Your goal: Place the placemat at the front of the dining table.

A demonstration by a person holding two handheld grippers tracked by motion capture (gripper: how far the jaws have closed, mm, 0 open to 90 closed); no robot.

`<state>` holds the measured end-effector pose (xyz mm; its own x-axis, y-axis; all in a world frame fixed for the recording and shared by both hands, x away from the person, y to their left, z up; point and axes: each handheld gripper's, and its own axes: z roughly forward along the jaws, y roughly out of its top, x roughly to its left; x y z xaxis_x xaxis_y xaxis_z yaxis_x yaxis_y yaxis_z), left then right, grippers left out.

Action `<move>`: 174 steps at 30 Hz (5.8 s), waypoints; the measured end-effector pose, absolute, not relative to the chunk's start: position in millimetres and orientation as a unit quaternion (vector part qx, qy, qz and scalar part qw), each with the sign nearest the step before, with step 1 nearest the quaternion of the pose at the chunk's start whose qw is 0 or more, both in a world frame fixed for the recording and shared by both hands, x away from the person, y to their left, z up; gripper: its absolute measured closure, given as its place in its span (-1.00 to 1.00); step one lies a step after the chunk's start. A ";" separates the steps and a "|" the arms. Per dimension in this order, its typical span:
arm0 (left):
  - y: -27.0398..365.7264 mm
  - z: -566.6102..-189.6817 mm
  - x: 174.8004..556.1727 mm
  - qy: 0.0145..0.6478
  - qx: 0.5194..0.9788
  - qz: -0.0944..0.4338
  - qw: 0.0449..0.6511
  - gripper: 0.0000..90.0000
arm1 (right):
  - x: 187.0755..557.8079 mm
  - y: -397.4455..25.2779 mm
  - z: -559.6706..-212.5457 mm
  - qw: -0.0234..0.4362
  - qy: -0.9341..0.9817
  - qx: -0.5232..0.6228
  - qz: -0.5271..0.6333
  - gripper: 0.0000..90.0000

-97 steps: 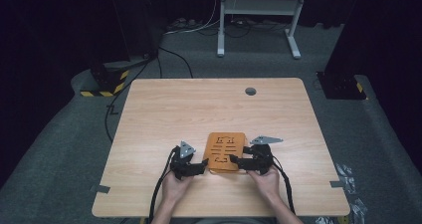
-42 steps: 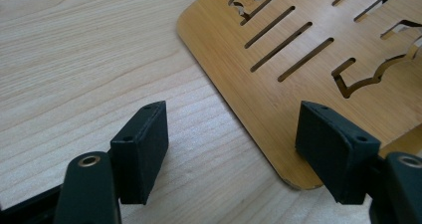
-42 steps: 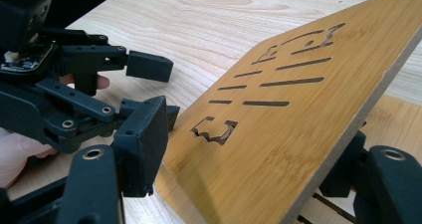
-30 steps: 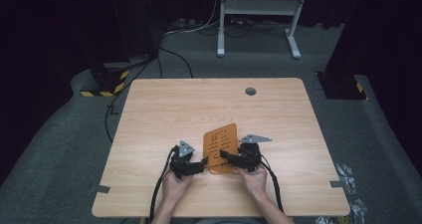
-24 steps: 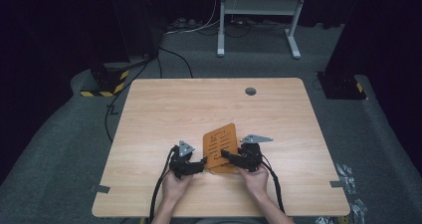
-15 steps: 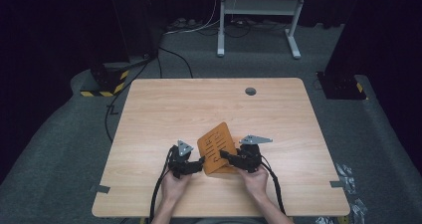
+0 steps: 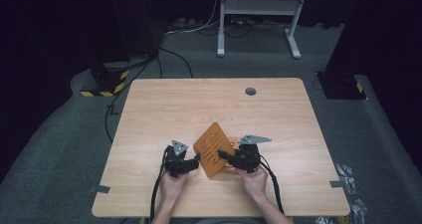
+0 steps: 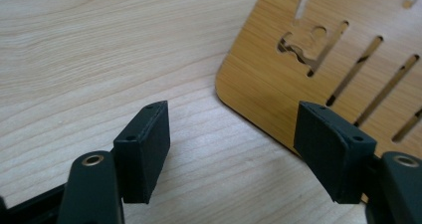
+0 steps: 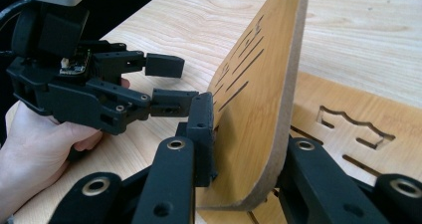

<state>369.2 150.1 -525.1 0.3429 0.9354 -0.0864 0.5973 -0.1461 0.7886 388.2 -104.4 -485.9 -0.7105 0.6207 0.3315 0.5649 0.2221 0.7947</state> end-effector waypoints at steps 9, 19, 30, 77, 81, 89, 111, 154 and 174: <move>159.9 -525.4 370.4 0.565 0.697 0.226 0.378 -0.35 | 385.8 -102.5 -481.9 0.022 0.786 0.368 0.496 0.72; 162.9 -525.8 369.6 0.582 0.679 0.231 0.383 -0.38 | 383.6 -98.7 -473.4 0.017 0.792 0.349 0.501 0.82; 162.9 -525.6 369.8 0.576 0.685 0.229 0.382 -0.38 | 380.1 -99.7 -463.5 0.029 0.801 0.340 0.493 0.90; 145.0 -527.4 373.8 0.543 0.732 0.240 0.334 -0.42 | 392.9 -147.0 -419.8 0.074 0.795 0.346 0.493 0.92; 145.0 -527.4 373.8 0.543 0.732 0.240 0.334 -0.42 | 395.2 -150.1 -419.5 0.079 0.795 0.348 0.490 0.92; 144.9 -527.4 373.8 0.543 0.732 0.240 0.334 -0.42 | 396.8 -155.2 -418.8 0.082 0.794 0.351 0.490 0.92; 145.0 -527.3 373.8 0.543 0.732 0.240 0.334 -0.43 | 406.0 -184.1 -418.8 0.097 0.775 0.384 0.492 0.92; 143.9 -527.4 374.1 0.537 0.737 0.238 0.334 -0.47 | 428.6 -236.6 -398.5 0.149 0.750 0.440 0.472 0.92; 143.9 -527.3 374.1 0.537 0.738 0.238 0.333 -0.47 | 445.1 -252.9 -398.4 0.182 0.733 0.475 0.451 0.92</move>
